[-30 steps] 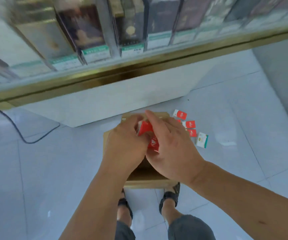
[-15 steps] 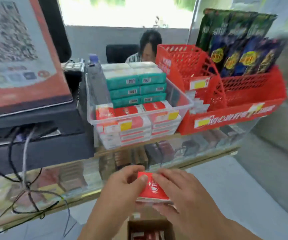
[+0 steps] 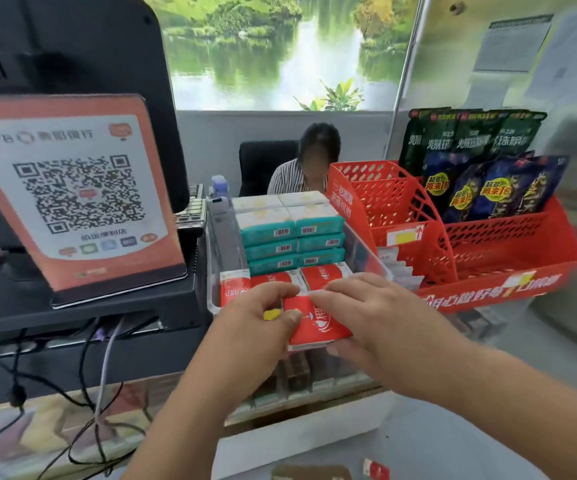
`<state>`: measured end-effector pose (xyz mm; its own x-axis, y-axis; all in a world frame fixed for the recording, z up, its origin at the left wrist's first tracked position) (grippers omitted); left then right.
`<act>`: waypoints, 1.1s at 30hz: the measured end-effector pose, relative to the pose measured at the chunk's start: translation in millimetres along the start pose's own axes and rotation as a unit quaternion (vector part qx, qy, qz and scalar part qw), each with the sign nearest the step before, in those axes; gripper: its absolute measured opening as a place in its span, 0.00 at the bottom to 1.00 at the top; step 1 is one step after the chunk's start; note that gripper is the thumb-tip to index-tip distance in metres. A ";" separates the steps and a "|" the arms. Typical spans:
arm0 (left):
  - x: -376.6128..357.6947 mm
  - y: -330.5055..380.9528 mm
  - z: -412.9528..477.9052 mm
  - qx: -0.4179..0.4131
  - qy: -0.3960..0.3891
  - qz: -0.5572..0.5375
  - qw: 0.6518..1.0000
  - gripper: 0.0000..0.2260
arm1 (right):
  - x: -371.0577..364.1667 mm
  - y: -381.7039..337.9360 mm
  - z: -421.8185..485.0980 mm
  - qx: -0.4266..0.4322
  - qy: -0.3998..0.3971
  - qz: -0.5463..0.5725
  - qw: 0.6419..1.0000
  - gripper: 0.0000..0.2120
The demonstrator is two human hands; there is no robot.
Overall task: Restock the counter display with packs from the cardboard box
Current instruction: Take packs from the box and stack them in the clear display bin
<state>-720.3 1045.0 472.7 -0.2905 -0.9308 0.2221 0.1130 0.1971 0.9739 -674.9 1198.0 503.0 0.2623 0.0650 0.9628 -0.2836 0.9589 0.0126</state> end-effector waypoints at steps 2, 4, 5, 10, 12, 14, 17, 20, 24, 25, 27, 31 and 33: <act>6.5 7.9 9.5 -0.014 0.033 0.027 0.999 0.11 | 0.8 19.5 20.8 -0.004 -0.010 0.022 1.000 0.29; 12.2 13.3 18.3 -0.021 0.062 0.064 0.996 0.11 | -4.3 38.9 47.8 -0.008 -0.021 0.026 0.999 0.26; 13.6 15.7 22.0 -0.020 0.072 0.072 0.995 0.11 | -9.9 47.5 62.6 -0.010 -0.031 0.025 0.999 0.26; 9.6 17.2 37.3 -0.002 0.088 0.105 0.991 0.09 | -55.9 60.3 129.1 0.011 -0.087 0.031 0.996 0.21; 9.2 14.1 41.3 0.005 0.094 0.117 0.989 0.08 | -77.1 57.9 144.5 0.017 -0.107 0.033 0.994 0.21; 10.5 9.6 45.9 0.015 0.100 0.124 0.987 0.09 | -94.9 57.3 155.0 0.017 -0.124 0.046 0.991 0.20; 11.5 3.5 53.8 0.024 0.104 0.130 0.986 0.11 | -107.8 56.3 164.8 0.018 -0.122 0.068 0.990 0.19; 10.1 -1.0 62.0 0.023 0.108 0.122 0.986 0.08 | -109.4 52.7 167.5 0.027 -0.112 0.080 0.990 0.16; 11.3 -7.4 72.1 0.022 0.106 0.115 0.988 0.07 | -110.6 57.8 164.3 0.001 -0.098 0.102 0.990 0.13; 11.9 -9.2 73.1 0.022 0.105 0.110 0.988 0.07 | -111.5 59.0 164.3 -0.007 -0.102 0.105 0.989 0.13; 11.6 -10.8 72.4 0.023 0.104 0.104 0.989 0.07 | -113.4 58.4 165.0 -0.014 -0.121 0.106 0.987 0.13; 9.1 -11.7 67.7 0.022 0.094 0.105 0.990 0.10 | -107.6 54.0 164.5 -0.026 -0.129 0.125 0.983 0.13; 10.7 -11.9 65.1 0.022 0.088 0.104 0.990 0.10 | -100.5 55.9 158.7 -0.049 -0.118 0.136 0.982 0.15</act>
<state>-786.7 1052.7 466.6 -0.0949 -0.9074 0.4094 0.1112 0.3991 0.9102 -863.5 1201.2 449.8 -0.0348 0.2684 0.9627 -0.2214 0.9372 -0.2694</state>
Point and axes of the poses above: each hand's wrist, its own z-axis towards the middle knuckle, its own x-axis out of the back of the hand, y = z × x, the point moved 6 cm from there along z, towards the middle knuckle, and after that the axes turned 7 degrees about -x, right-handed, at the moved point
